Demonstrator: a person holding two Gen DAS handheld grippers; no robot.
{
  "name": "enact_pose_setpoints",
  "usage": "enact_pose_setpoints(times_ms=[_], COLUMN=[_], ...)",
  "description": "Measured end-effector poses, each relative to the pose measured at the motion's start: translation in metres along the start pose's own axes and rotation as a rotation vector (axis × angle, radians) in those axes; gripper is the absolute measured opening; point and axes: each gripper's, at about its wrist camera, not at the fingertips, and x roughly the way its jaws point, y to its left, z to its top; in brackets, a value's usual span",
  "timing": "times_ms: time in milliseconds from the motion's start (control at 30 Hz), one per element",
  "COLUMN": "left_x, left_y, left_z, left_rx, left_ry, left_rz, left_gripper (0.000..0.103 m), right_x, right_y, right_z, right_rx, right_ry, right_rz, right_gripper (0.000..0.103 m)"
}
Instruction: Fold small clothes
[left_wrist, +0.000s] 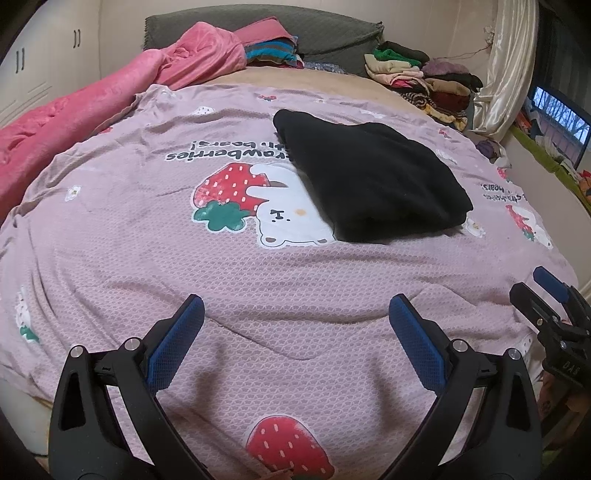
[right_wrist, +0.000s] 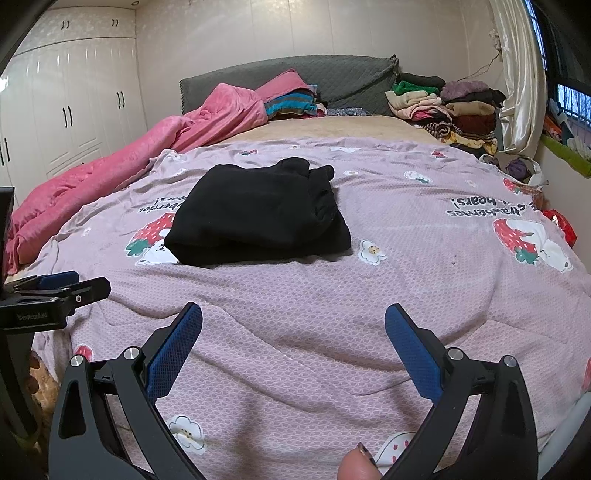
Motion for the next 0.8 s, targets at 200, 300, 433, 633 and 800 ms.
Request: enact_pose_setpoints(times_ms=[200, 300, 433, 633, 800], left_x=[0.001, 0.001, 0.006, 0.006, 0.006], left_y=[0.000, 0.003, 0.022, 0.131, 0.276], left_z=[-0.001, -0.002, -0.002, 0.020, 0.046], left_rx=[0.001, -0.009, -0.076, -0.258, -0.403], left_ry=[0.012, 0.019, 0.057, 0.037, -0.007], left_rz=[-0.006, -0.013, -0.013, 0.097, 0.453], left_gripper=[0.093, 0.093, 0.093, 0.094, 0.094], right_x=[0.001, 0.000, -0.010, -0.058, -0.131], right_y=[0.000, -0.006, -0.038, -0.180, -0.313], right_z=[-0.002, -0.005, -0.009, -0.039, -0.111], right_rx=[0.008, 0.038, 0.147, 0.524, 0.885], right_ry=[0.001, 0.009, 0.003, 0.053, 0.107], right_rz=[-0.010, -0.038, -0.167, -0.549, -0.966], right_gripper=[0.099, 0.099, 0.099, 0.099, 0.099])
